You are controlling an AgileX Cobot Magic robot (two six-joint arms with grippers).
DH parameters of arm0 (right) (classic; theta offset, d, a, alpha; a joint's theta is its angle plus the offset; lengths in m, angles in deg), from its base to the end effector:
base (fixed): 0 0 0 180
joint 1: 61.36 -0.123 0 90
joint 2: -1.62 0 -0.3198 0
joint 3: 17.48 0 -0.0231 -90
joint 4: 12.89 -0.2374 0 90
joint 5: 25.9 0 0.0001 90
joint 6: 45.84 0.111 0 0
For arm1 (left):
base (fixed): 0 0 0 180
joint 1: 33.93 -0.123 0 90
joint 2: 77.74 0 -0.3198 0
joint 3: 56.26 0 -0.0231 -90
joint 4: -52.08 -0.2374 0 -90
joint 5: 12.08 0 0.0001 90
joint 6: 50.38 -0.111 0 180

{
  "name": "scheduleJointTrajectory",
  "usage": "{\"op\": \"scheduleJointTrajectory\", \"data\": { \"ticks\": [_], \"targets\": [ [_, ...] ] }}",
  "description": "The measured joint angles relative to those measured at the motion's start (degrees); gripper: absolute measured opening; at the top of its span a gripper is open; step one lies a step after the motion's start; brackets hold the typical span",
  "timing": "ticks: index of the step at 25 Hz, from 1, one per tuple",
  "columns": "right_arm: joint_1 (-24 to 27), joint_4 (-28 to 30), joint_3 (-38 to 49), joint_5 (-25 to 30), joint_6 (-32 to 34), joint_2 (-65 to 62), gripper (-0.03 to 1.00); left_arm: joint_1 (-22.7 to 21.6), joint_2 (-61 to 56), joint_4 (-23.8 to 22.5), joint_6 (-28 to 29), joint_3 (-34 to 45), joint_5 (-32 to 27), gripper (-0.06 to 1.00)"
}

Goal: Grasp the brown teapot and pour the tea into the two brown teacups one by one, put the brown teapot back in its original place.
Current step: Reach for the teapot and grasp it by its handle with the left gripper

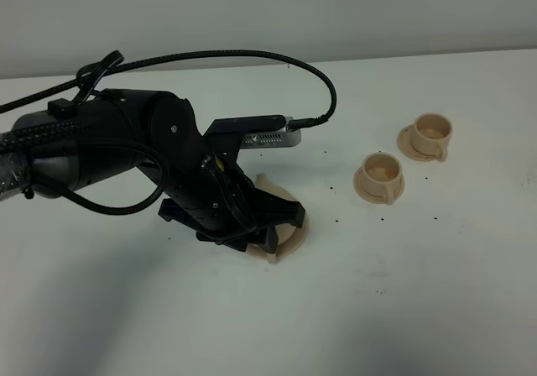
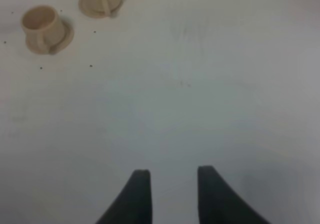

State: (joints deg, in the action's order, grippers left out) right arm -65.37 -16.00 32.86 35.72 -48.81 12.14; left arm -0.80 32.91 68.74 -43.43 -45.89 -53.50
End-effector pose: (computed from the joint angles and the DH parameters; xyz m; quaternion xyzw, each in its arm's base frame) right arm -0.0251 0.0036 0.2576 -0.0535 0.8747 0.0315 0.4807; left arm 0.2926 -0.2161 0.2165 0.1311 0.9734 -0.1563 0.1037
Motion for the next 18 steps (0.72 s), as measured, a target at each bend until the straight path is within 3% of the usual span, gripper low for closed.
{"op": "scheduleJointTrajectory", "data": {
  "ticks": [18],
  "targets": [
    [0.0, 0.0, 0.0, 0.0, 0.0, 0.0, 0.24, 0.0, 5.7, -0.6, 5.3, 0.0, 3.5, 0.39]
  ]
}}
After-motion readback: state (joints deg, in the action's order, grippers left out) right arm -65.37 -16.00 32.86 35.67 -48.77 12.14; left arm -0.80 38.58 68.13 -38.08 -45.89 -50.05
